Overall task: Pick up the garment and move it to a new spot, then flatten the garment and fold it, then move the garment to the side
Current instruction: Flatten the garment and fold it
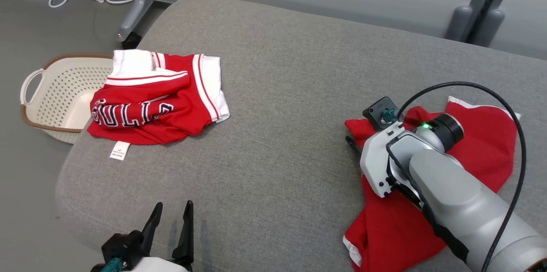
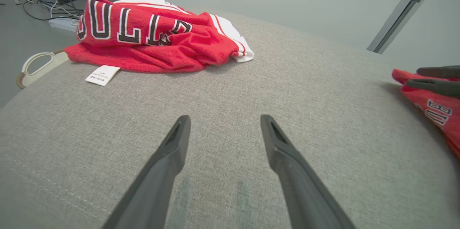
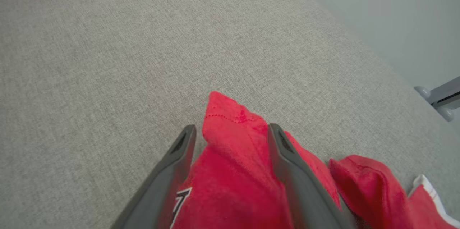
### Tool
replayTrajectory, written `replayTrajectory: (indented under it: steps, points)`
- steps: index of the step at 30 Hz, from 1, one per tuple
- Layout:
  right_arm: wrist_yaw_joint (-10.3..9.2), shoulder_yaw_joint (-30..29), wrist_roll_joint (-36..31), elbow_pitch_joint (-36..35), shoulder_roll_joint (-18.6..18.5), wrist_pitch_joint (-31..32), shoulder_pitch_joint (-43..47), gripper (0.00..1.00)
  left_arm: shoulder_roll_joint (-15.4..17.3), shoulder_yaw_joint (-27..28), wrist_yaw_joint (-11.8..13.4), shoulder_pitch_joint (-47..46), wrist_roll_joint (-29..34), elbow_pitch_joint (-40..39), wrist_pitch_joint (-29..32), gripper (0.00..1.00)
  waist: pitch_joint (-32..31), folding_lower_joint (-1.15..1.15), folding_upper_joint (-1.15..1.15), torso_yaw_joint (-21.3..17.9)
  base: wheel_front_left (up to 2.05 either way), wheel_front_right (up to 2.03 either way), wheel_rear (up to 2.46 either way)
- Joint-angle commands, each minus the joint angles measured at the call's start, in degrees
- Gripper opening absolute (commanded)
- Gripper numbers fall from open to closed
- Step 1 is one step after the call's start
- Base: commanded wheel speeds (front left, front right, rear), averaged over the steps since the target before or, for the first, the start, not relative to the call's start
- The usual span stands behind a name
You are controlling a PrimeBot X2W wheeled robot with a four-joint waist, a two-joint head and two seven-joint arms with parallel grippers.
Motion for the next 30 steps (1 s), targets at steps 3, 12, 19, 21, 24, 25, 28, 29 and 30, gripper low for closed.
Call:
replayTrajectory:
  steps: [3, 12, 19, 21, 24, 25, 28, 29, 30]
  points:
    - [-0.02, 1.7, 1.1, 1.1, -0.2, 0.9, -0.7, 0.59, 0.2, -0.1, 0.4, -0.6, -0.5, -0.1, 0.0, 1.0, 0.7, 0.0, 0.0, 1.0, 0.0, 0.0, 0.0]
    - [-0.02, 3.6, 3.7, 3.7, -0.9, -2.4, -5.1, 0.0, 0.2, -0.3, 1.0, -1.3, -1.5, 0.0, 0.0, 1.0, 1.6, 0.0, 0.0, 1.5, 0.0, 0.0, 0.0]
    - [-0.02, -2.4, 5.5, 2.3, 1.7, -16.3, -14.9, 0.0, 0.2, 0.2, 0.9, -1.1, -1.1, 0.1, 0.0, 1.0, 1.5, 0.0, 0.0, 0.8, 0.0, 0.0, 0.0]
    - [-0.02, -5.4, 6.2, 0.9, 2.5, -18.6, -18.4, 0.0, 0.2, 0.5, 0.8, -0.8, -0.7, 0.2, 0.0, 1.0, 1.0, 0.0, 0.0, 0.2, 0.0, 0.0, 0.0]
    - [-0.02, -10.2, 5.8, -4.4, 3.1, -19.3, -21.8, 0.0, 0.2, 1.3, 0.9, -0.1, -0.2, 0.1, 0.0, 1.0, 0.2, 0.0, 0.0, -1.2, 0.0, 0.0, 0.0]
    - [-0.02, -11.7, 4.9, -7.2, 3.1, -19.3, -21.8, 0.0, 0.2, 1.5, 0.9, 0.0, 0.1, 0.0, 0.0, 1.0, 0.0, 0.0, 0.0, -1.9, 0.0, 0.0, 0.0]
    - [-0.02, -16.6, 2.5, -13.6, 1.8, -19.3, -17.5, 0.0, 0.2, 2.6, 0.8, 0.1, 0.6, -0.1, 0.0, 1.0, -0.7, 0.0, 0.0, -4.1, 0.0, 0.0, 0.0]
    - [-0.02, -17.6, 1.6, -15.3, 1.1, -19.3, -15.7, 0.0, 0.2, 2.8, 0.6, 0.1, 0.8, -0.3, 0.0, 1.0, -0.7, 0.0, 0.0, -4.9, 0.0, 0.0, 0.0]
    - [-0.02, -18.5, 1.2, -16.8, 0.5, -19.3, -13.4, 0.0, 0.2, 2.9, 0.5, 0.0, 1.1, -0.4, 0.0, 1.0, -0.8, 0.0, 0.0, -5.7, 0.0, 0.0, 0.0]
